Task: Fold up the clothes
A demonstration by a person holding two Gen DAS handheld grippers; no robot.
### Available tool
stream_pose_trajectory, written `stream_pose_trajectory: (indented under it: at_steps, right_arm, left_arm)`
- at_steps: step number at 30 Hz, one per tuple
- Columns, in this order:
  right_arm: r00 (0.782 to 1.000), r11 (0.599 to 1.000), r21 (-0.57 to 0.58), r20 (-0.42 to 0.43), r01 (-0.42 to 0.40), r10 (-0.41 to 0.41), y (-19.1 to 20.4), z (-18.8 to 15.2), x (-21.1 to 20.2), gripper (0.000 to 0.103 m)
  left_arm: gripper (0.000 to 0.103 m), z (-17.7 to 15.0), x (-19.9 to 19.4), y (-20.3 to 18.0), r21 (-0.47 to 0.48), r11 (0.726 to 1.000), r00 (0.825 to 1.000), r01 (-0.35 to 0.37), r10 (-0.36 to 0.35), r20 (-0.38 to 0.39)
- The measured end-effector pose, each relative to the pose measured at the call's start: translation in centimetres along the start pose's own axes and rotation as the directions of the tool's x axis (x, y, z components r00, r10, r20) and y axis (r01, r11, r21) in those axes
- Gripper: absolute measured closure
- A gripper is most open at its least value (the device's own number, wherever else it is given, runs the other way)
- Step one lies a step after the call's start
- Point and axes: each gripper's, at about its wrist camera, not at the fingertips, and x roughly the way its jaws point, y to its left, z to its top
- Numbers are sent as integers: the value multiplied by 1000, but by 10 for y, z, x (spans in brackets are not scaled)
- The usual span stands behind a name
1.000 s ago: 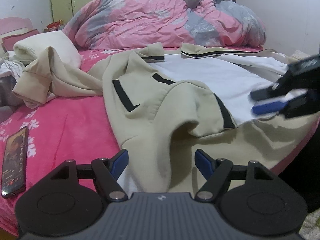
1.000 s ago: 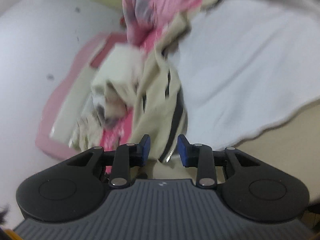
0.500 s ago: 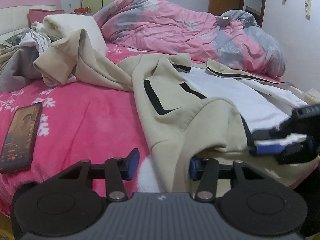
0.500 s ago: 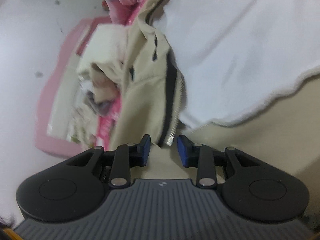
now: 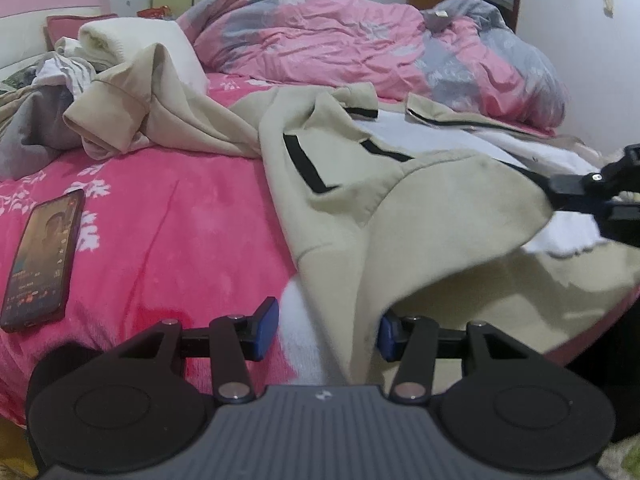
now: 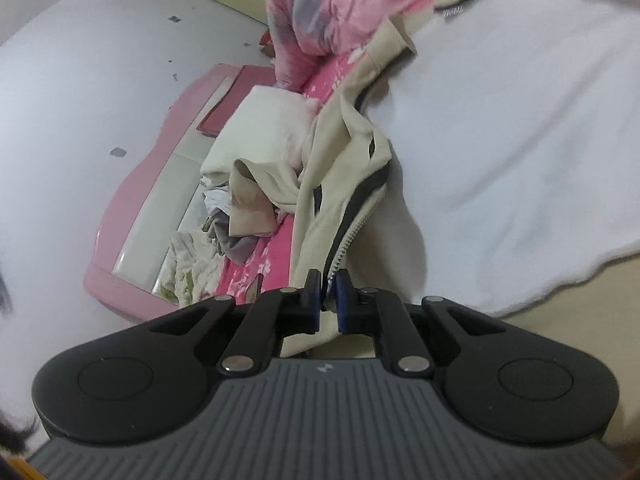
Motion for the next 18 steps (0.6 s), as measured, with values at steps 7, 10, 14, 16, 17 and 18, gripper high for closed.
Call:
stream_pose_trajectory:
  at_steps: [7, 10, 14, 16, 17, 18]
  right_arm:
    - [995, 995, 13, -40, 95, -94, -21, -17, -28, 98]
    - [990, 990, 24, -50, 137, -135, -32, -22, -30, 98]
    - [988, 989, -13, -30, 149, -150, -30, -18, -41, 98]
    - [987, 986, -41, -24, 160, -161, -27, -16, -45, 98]
    - [985, 984, -55, -27, 166, -168, -25, -17, -46, 98]
    - [984, 983, -68, -30, 173, -175, -24, -17, -46, 98]
  left_arm:
    - [33, -14, -15, 21, -142, 964, 971, 224, -233, -52]
    - [29, -16, -22, 33, -220, 937, 959, 273, -284, -22]
    - [29, -10, -11, 47, -346, 893, 951, 288, -310, -9]
    - [33, -7, 1, 46, -371, 887, 950, 275, -310, -36]
    - [38, -5, 7, 46, -381, 885, 950, 268, -310, -51]
    - [40, -5, 13, 43, -384, 885, 948, 263, -311, -68]
